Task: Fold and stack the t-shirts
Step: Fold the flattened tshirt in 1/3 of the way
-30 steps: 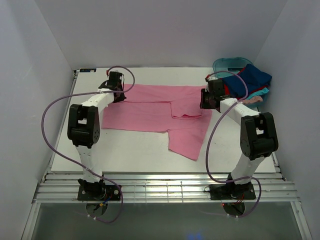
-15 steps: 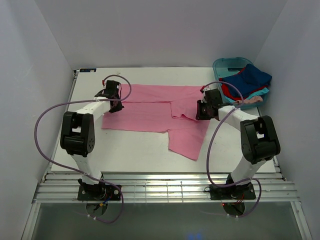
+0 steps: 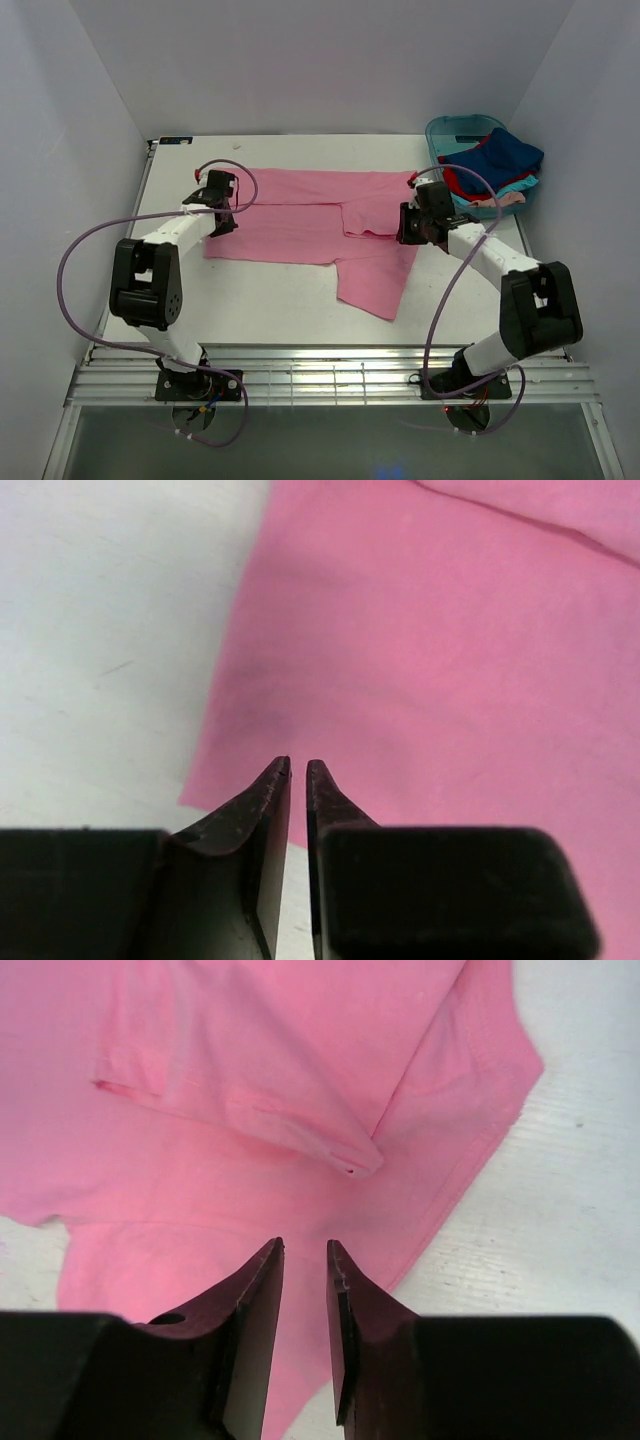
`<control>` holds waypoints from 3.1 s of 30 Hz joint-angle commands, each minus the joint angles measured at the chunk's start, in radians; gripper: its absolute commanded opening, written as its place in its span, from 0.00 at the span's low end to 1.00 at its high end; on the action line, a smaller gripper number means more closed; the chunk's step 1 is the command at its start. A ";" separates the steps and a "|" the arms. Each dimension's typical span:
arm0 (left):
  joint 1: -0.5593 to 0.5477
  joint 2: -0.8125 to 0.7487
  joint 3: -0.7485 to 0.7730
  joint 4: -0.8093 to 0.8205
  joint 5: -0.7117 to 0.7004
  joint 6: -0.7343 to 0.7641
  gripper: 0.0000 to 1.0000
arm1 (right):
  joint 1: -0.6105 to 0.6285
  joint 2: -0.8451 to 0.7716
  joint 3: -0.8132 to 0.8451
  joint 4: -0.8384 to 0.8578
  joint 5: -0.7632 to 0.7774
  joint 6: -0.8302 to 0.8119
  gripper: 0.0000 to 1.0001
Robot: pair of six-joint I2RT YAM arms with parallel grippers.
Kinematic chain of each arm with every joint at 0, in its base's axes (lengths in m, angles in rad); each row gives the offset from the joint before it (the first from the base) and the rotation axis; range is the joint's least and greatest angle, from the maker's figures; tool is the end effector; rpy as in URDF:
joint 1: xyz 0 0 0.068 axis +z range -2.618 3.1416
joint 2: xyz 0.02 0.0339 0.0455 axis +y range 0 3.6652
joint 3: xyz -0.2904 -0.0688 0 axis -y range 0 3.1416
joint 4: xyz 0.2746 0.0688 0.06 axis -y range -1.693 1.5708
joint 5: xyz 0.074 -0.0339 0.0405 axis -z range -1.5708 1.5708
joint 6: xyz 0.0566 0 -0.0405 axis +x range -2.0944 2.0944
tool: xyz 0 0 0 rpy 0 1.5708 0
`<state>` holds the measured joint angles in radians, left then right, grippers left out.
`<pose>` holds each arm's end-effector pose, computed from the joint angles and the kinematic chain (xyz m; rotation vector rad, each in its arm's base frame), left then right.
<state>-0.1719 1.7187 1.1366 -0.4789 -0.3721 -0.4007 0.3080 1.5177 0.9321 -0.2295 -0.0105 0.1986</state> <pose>0.3848 -0.0459 0.1893 -0.4136 2.5084 0.2716 0.3392 0.1085 0.2067 -0.1362 2.3968 0.2510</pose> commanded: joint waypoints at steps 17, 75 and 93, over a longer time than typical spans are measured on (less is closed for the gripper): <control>0.121 -0.097 -0.107 -0.115 -0.039 -0.009 0.71 | 0.108 -0.301 -0.153 -0.195 0.053 0.205 0.39; 0.233 -0.013 0.135 -0.067 0.226 -0.050 0.67 | 0.150 0.289 0.396 -0.119 -0.153 0.058 0.09; 0.235 -0.189 -0.161 -0.013 0.280 -0.098 0.62 | 0.453 0.478 0.525 -0.064 -0.215 0.131 0.08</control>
<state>0.0570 1.5486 0.9955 -0.5217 -0.1200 -0.4801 0.7383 1.9503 1.3991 -0.3202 -0.1967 0.2989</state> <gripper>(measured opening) 0.623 0.078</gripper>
